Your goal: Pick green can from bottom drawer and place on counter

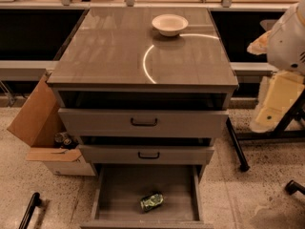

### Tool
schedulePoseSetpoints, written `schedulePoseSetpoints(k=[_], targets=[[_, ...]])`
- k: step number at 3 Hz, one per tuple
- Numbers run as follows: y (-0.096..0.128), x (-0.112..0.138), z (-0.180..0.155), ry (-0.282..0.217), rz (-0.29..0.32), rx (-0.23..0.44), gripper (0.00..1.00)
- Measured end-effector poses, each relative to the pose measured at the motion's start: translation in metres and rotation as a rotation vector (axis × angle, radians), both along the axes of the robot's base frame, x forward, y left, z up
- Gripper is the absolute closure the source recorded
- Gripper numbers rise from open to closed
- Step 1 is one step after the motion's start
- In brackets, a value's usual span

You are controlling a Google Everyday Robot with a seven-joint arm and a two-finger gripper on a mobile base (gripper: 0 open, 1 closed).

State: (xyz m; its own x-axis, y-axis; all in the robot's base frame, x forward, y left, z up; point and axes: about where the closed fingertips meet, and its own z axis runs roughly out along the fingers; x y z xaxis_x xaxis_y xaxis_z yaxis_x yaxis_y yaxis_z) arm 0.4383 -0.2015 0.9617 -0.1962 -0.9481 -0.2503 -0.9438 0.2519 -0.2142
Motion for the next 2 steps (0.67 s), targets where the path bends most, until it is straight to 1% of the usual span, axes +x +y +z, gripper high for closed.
schedulePoseSetpoints(k=[1,2], targets=[[0.031,-0.004,-0.044,0.061,0.056,0.116,0.00],[0.082,-0.017,-0.110,0.149,0.093,0.305,0.00]])
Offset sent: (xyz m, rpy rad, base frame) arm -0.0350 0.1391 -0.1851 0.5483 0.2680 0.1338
